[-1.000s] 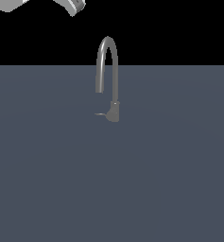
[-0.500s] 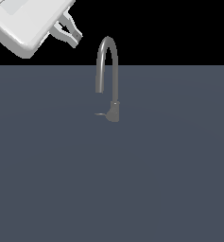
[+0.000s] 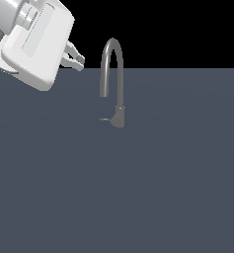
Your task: Turn on the faucet by rotating a designated handle.
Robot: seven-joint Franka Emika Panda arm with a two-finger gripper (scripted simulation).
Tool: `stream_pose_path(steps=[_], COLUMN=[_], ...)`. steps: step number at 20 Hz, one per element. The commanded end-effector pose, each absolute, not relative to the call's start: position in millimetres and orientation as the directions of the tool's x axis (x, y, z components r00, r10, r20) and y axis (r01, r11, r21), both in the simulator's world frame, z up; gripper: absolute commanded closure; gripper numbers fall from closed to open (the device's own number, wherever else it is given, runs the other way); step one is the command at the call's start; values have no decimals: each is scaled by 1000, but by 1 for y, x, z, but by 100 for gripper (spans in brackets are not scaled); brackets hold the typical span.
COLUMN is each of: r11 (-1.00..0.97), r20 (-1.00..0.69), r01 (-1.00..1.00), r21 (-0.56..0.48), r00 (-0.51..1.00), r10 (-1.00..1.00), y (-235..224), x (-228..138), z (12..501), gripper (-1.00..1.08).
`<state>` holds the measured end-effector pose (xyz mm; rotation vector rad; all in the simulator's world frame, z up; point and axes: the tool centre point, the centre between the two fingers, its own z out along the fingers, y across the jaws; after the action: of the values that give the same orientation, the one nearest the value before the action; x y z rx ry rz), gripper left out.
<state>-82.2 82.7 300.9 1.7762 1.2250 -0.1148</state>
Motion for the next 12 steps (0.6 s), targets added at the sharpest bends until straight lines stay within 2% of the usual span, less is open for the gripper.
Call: stream_pose_path(steps=[1, 12], r11=[2, 241], r20=[-568, -687], r01=[773, 760], r21=[635, 604], r00=[465, 343], r10=[679, 641], y=[84, 88], x=[-77, -58], z=[291, 251], gripper=[108, 108])
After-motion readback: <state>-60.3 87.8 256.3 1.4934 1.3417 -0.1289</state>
